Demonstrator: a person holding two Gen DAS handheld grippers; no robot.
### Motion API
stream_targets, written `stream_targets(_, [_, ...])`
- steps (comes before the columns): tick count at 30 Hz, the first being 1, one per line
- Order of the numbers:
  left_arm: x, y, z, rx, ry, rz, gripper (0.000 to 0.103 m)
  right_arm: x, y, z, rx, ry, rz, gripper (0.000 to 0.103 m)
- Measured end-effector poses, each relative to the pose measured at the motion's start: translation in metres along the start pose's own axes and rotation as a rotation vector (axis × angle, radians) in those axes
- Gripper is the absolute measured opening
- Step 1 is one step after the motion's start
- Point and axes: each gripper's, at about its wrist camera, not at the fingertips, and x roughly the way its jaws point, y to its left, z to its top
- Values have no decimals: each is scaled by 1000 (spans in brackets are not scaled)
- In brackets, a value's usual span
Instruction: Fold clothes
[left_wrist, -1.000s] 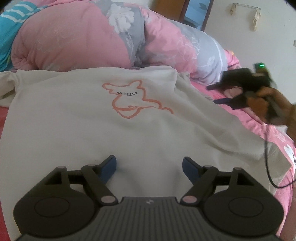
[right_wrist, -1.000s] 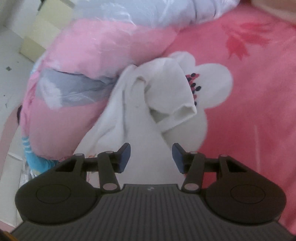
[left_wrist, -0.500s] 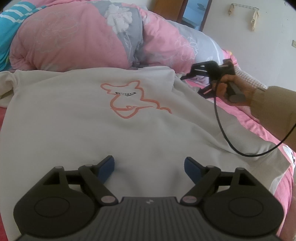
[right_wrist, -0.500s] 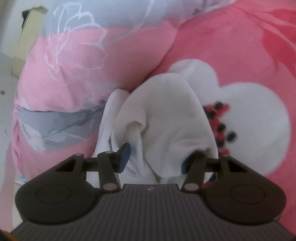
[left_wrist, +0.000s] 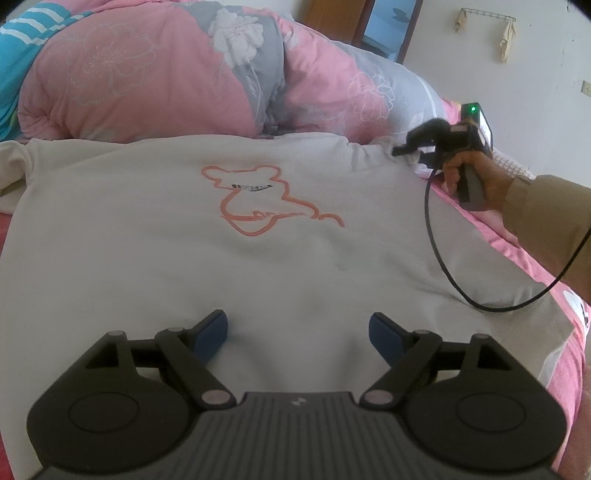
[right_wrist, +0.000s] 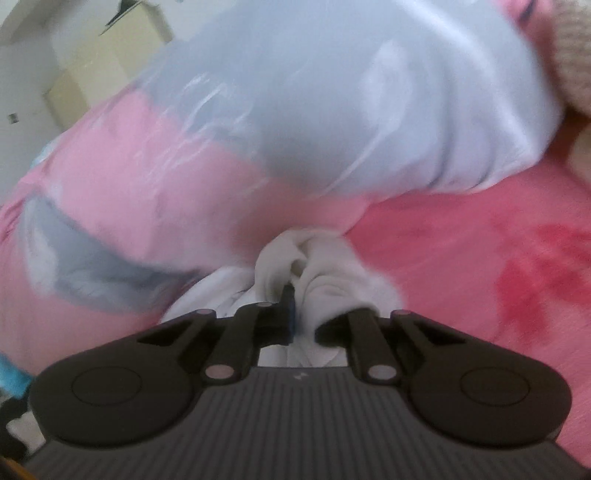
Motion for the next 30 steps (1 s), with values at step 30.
stream_targets(30, [-4,-2,0,13,-4,43,85,-292,-73,-165,316,366,159,45])
